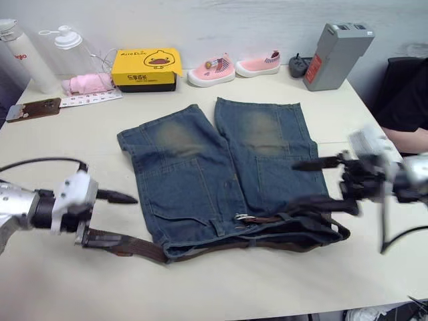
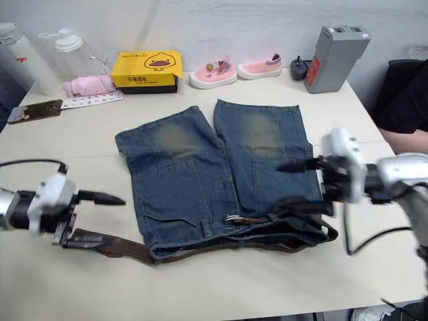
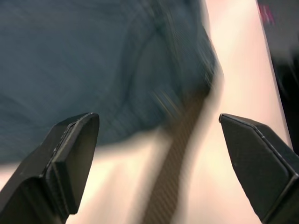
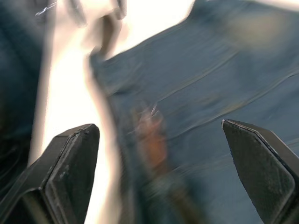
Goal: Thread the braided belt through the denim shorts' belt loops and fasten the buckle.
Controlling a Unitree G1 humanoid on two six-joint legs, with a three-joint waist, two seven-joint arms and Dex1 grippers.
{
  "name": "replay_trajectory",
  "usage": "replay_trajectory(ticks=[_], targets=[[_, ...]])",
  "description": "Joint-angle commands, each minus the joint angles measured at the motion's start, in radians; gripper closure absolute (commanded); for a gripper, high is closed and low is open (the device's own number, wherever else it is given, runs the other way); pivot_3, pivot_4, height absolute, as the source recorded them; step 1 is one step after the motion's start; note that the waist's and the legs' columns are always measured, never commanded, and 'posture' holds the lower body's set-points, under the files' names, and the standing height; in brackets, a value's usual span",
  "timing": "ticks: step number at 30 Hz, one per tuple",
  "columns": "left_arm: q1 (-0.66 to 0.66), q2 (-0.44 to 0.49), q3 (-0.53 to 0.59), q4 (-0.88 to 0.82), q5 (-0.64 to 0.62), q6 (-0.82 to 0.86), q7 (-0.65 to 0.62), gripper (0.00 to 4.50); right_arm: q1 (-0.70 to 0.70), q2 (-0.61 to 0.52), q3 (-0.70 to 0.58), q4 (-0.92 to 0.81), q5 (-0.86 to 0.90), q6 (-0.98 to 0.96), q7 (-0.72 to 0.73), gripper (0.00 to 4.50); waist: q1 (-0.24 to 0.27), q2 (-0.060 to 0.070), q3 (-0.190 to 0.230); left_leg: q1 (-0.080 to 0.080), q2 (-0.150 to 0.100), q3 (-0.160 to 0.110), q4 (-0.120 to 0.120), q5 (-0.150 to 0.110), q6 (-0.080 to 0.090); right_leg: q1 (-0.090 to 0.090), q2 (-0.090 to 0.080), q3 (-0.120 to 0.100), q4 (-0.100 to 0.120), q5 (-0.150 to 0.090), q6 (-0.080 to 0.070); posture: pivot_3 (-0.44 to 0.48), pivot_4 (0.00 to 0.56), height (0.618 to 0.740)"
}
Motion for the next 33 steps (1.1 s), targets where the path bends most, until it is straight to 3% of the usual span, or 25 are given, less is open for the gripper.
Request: replay_trajectory(ticks=[1, 5, 8, 9, 11, 12, 13, 14, 17, 20, 21, 26, 33], targets=[[-0.146, -0.118, -0.111, 0.055, 0.097, 0.121, 0.128, 0.00, -0.106, 0.084, 0.166, 0.176, -0.219, -0.005, -0.170, 0.04, 0.003, 0.000, 0.000, -0.003, -0.001, 0.001, 0.000, 0.001, 0.000, -0.004, 0.000, 0.001, 0.001, 0.000, 0.000, 0.000, 0.150, 0.698], [-0.204, -0.229, -0.191, 0.083, 0.213, 0.134, 0.159, 0.00, -0.153, 0.130, 0.265, 0.324, -0.329, -0.036, -0.171, 0.04, 0.006, 0.000, 0.000, -0.017, -0.002, 0.013, 0.003, 0.002, 0.000, -0.019, 0.000, 0.003, 0.005, 0.000, 0.000, 0.000, 0.150, 0.698], [-0.207, -0.289, -0.252, 0.109, 0.260, 0.157, 0.129, 0.00, -0.145, 0.110, 0.349, 0.389, -0.415, -0.065, -0.125, 0.04, 0.005, -0.002, -0.001, -0.017, -0.002, 0.015, 0.003, 0.001, 0.002, -0.020, 0.000, 0.002, 0.004, 0.000, 0.000, 0.000, 0.150, 0.698], [-0.207, -0.299, -0.265, 0.120, 0.276, 0.160, 0.119, 0.42, -0.141, 0.102, 0.367, 0.394, -0.431, -0.070, -0.107, 0.00, 0.005, -0.003, -0.002, -0.017, -0.002, 0.016, 0.003, 0.001, 0.002, -0.019, 0.000, 0.002, 0.004, 0.000, 0.000, 0.000, 0.150, 0.698], [-0.206, -0.304, -0.308, 0.142, 0.343, 0.136, 0.103, 0.78, -0.136, 0.102, 0.388, 0.401, -0.453, -0.061, -0.093, 0.53, 0.006, -0.007, -0.004, -0.016, -0.001, 0.016, 0.004, 0.001, 0.002, -0.019, 0.000, 0.002, 0.004, 0.000, 0.000, 0.000, 0.150, 0.698], [-0.203, -0.301, -0.334, 0.155, 0.394, 0.100, 0.099, 1.30, -0.135, 0.108, 0.390, 0.407, -0.460, -0.054, -0.097, 0.88, 0.007, -0.009, -0.005, -0.015, 0.000, 0.016, 0.005, 0.001, 0.001, -0.018, 0.001, 0.002, 0.005, 0.000, 0.000, 0.000, 0.150, 0.698], [-0.202, -0.300, -0.361, 0.177, 0.457, 0.058, 0.107, 1.49, -0.136, 0.117, 0.391, 0.418, -0.472, -0.044, -0.107, 1.20, 0.007, -0.010, -0.007, -0.011, 0.000, 0.016, 0.006, 0.001, 0.001, -0.014, 0.001, 0.002, 0.005, 0.000, 0.000, 0.000, 0.150, 0.698], [-0.203, -0.303, -0.378, 0.201, 0.503, 0.027, 0.116, 2.11, -0.136, 0.126, 0.393, 0.430, -0.485, -0.041, -0.118, 1.84, 0.007, -0.011, -0.008, -0.007, 0.000, 0.017, 0.005, 0.001, 0.001, -0.011, 0.000, 0.004, 0.005, 0.000, 0.000, 0.000, 0.150, 0.698], [-0.216, -0.323, -0.388, 0.265, 0.570, -0.016, 0.132, 3.17, -0.140, 0.164, 0.379, 0.459, -0.508, -0.031, -0.164, 2.93, 0.004, -0.012, -0.024, 0.001, 0.001, 0.018, 0.002, 0.000, 0.001, -0.006, 0.001, 0.006, 0.004, 0.000, 0.000, 0.000, 0.150, 0.698], [-0.246, -0.332, -0.395, 0.333, 0.641, -0.070, 0.145, 4.43, -0.142, 0.201, 0.367, 0.463, -0.523, -0.026, -0.207, 4.31, 0.003, -0.009, -0.030, 0.008, 0.002, 0.020, 0.001, -0.002, 0.001, 0.000, 0.001, 0.008, 0.003, 0.000, 0.000, 0.000, 0.150, 0.698], [-0.253, -0.331, -0.397, 0.349, 0.661, -0.089, 0.145, 4.50, -0.142, 0.210, 0.362, 0.460, -0.527, -0.025, -0.217, 4.48, 0.002, -0.009, -0.033, 0.013, 0.002, 0.020, 0.000, -0.002, 0.001, 0.004, 0.001, 0.010, 0.003, 0.000, 0.000, 0.000, 0.150, 0.698], [-0.335, -0.349, -0.404, 0.482, 0.741, -0.177, 0.177, 4.50, -0.155, 0.288, 0.330, 0.478, -0.549, -0.038, -0.307, 4.48, 0.001, -0.007, -0.050, 0.021, 0.006, 0.019, -0.001, -0.004, 0.002, 0.004, -0.001, 0.016, 0.005, 0.000, -0.001, 0.000, 0.150, 0.698], [-0.660, -0.398, -0.536, 0.995, 1.045, -0.444, 0.427, 4.50, -0.281, 0.436, 0.290, 0.673, -0.611, -0.114, -0.491, 4.48, -0.002, -0.004, -0.054, 0.027, 0.013, 0.022, -0.001, -0.004, 0.002, 0.004, 0.002, 0.017, 0.011, 0.001, -0.010, 0.000, 0.150, 0.698]])
